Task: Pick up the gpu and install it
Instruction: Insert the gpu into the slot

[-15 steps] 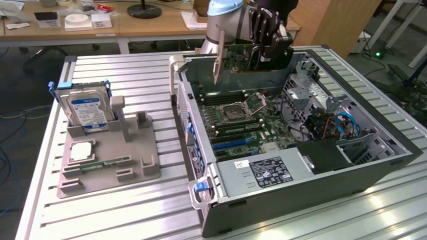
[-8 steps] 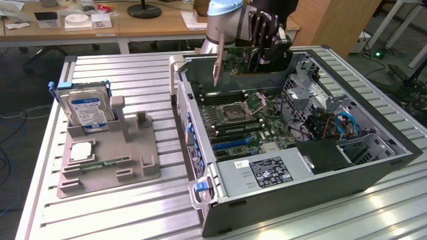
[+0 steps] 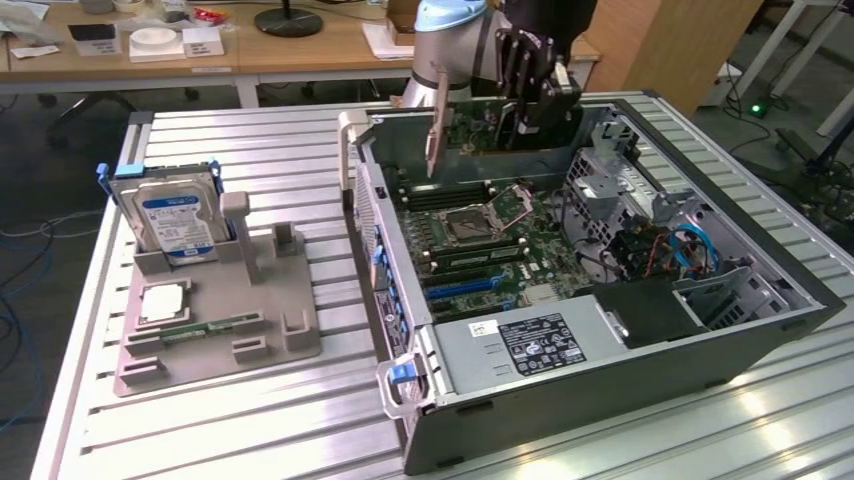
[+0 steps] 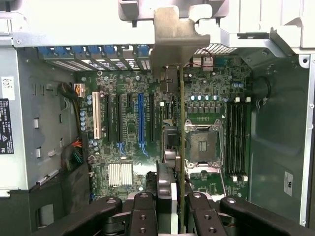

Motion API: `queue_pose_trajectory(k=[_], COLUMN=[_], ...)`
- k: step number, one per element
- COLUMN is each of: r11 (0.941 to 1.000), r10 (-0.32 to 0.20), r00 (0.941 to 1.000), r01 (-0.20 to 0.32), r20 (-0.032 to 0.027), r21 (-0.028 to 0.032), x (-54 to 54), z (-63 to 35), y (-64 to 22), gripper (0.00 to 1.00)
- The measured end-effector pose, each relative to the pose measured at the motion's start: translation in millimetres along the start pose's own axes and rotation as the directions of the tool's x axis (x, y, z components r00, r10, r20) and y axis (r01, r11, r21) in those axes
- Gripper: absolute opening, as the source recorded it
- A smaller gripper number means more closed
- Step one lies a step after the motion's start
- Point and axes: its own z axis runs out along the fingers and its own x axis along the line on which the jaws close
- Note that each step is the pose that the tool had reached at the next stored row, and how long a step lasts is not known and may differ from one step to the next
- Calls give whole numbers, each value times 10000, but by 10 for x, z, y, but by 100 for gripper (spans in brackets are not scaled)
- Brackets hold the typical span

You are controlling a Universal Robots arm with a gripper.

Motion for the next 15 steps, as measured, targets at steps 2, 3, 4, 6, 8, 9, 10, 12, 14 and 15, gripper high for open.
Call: queue_pose_trajectory(k=[2, 3, 4, 6, 8, 9, 10, 12, 14, 15], r11=[10000, 10000, 10000, 10000, 10000, 10000, 10000, 10000, 10000, 10000], r10=[0, 0, 0, 0, 0, 0, 0, 0, 0, 0], r00=[10000, 10000, 10000, 10000, 10000, 10000, 10000, 10000, 10000, 10000], r01=[0, 0, 0, 0, 0, 0, 0, 0, 0, 0], r20=[1, 1, 3, 3, 3, 4, 4, 5, 5, 5], r21=[0, 0, 0, 0, 0, 0, 0, -1, -1, 0], x=[1, 1, 1, 1, 2, 2, 2, 2, 3, 3], z=[32, 37, 43, 53, 64, 69, 74, 85, 95, 101], y=[1, 1, 1, 2, 2, 2, 2, 3, 3, 3], gripper=[28, 28, 28, 28, 28, 28, 28, 28, 28, 28])
